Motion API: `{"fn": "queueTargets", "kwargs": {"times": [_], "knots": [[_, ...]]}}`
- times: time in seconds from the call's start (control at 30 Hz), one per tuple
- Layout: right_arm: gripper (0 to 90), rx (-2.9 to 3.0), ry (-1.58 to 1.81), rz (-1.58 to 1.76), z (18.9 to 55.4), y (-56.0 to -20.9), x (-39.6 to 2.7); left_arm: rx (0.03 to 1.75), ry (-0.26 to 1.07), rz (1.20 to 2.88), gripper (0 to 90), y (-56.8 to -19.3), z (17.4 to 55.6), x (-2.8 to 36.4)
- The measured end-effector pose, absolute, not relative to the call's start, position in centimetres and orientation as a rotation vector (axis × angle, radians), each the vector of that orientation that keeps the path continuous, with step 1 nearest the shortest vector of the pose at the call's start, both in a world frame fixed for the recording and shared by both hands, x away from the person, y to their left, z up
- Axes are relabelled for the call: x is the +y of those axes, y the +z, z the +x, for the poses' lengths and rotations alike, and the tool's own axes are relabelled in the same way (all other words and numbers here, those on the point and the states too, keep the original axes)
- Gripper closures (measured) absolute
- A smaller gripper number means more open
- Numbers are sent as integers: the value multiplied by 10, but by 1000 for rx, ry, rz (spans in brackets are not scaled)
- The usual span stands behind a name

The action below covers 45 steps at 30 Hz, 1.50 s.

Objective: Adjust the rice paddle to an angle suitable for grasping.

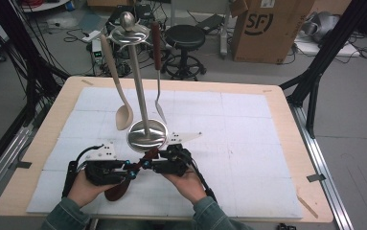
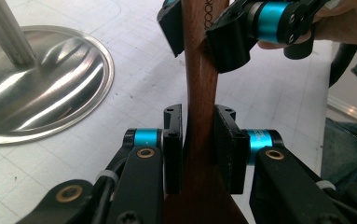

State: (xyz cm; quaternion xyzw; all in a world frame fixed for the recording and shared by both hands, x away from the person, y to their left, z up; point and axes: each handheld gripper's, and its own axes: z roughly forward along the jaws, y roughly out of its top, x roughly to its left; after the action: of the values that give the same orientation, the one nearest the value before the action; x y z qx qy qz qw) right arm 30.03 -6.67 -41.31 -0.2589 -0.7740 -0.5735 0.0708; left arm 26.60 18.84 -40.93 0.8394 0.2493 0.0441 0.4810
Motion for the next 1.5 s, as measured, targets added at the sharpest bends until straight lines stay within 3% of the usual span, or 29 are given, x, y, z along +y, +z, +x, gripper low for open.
{"fn": "queueTargets", "kwargs": {"times": [0.13,0.63,1.3,1.5], "knots": [[648,-2312,-1741,-754,300,-407,-69,633,94,2017,624,-409,269,193],[761,-2294,-1790,-663,298,-382,-66,634,65,1920,577,-404,270,204],[765,-2344,-1874,-595,293,-354,-60,583,11,1874,615,-398,267,198],[759,-2374,-1873,-556,290,-350,-53,569,17,1891,666,-398,266,197]]}}
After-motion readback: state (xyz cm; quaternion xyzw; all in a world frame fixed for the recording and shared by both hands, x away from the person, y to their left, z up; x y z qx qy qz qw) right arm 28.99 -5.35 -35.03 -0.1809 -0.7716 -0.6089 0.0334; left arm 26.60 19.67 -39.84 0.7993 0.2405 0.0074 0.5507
